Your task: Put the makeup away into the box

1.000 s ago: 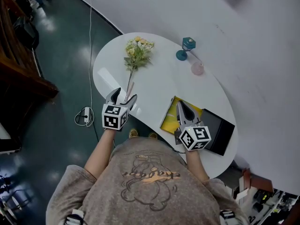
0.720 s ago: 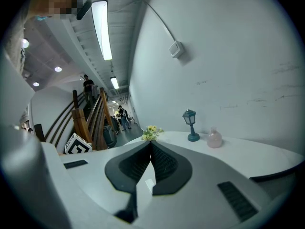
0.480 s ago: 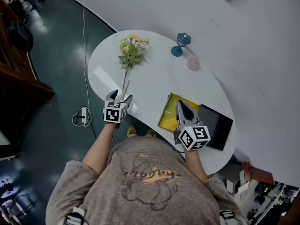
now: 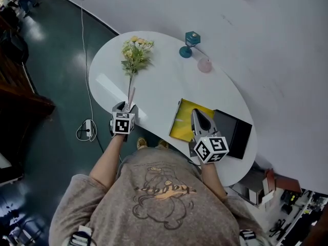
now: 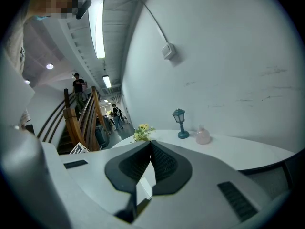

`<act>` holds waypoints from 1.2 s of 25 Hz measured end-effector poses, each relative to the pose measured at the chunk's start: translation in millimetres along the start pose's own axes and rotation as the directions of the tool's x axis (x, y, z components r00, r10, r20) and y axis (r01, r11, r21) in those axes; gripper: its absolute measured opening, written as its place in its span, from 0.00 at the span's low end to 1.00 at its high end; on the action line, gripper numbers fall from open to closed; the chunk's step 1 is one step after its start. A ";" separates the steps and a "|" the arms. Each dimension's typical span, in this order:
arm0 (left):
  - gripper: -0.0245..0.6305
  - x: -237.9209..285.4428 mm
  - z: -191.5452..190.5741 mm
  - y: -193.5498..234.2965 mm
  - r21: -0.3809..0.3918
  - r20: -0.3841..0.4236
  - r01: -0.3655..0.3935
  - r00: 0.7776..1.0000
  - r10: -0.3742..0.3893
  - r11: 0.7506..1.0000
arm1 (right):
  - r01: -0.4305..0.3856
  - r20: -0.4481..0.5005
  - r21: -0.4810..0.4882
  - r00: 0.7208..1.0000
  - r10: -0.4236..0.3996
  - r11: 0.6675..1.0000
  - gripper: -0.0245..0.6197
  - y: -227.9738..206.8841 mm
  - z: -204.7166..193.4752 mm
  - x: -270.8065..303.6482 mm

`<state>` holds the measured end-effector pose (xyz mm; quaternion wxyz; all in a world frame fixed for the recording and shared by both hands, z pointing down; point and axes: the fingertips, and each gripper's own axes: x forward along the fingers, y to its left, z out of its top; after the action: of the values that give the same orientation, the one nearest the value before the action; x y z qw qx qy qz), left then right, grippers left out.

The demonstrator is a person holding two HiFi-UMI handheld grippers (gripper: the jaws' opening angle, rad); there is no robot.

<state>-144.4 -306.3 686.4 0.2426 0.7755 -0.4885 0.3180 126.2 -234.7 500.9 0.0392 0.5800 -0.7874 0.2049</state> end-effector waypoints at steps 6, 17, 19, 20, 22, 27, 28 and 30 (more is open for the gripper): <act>0.35 3.5 -6.0 -0.1 0.001 -0.020 0.003 1.000 -0.003 1.000 | 0.014 0.000 0.003 1.000 -0.014 1.000 0.04 -2.4 -0.7 -1.5; 0.19 8.6 -11.0 -3.6 0.010 -0.042 -0.008 0.999 0.008 1.000 | 0.038 -0.001 0.008 0.999 -0.038 0.999 0.04 -8.2 -3.9 -7.0; 0.17 9.8 -9.9 -4.5 0.014 -0.036 -0.008 0.999 0.009 1.000 | 0.038 -0.001 0.008 0.999 -0.038 0.999 0.04 -8.1 -4.0 -7.8; 0.17 10.2 -10.0 -4.8 0.015 -0.036 -0.009 0.999 0.010 1.000 | 0.037 -0.002 0.009 0.999 -0.037 0.999 0.04 -8.3 -4.2 -8.0; 0.16 10.1 -10.6 -4.9 0.011 -0.042 -0.011 0.999 0.011 1.000 | 0.038 -0.002 0.009 0.999 -0.038 0.999 0.04 -8.9 -4.7 -7.8; 0.16 8.0 -5.3 -3.2 0.014 -0.023 -0.012 1.000 0.013 1.000 | 0.040 -0.001 0.009 0.999 -0.040 0.999 0.04 -10.1 -4.6 -8.0; 0.16 7.4 -3.3 -3.6 0.015 -0.015 -0.010 1.000 0.010 1.000 | 0.041 -0.001 0.009 0.999 -0.041 0.999 0.04 -10.3 -4.6 -8.3; 0.16 4.4 2.0 -5.3 0.013 -0.002 -0.008 1.000 0.008 1.000 | 0.042 -0.001 0.010 0.999 -0.042 0.999 0.04 -10.5 -4.3 -8.5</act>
<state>-137.7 -308.2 687.9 0.2369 0.7748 -0.4891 0.3230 137.9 -228.1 505.1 0.0407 0.5965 -0.7741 0.2081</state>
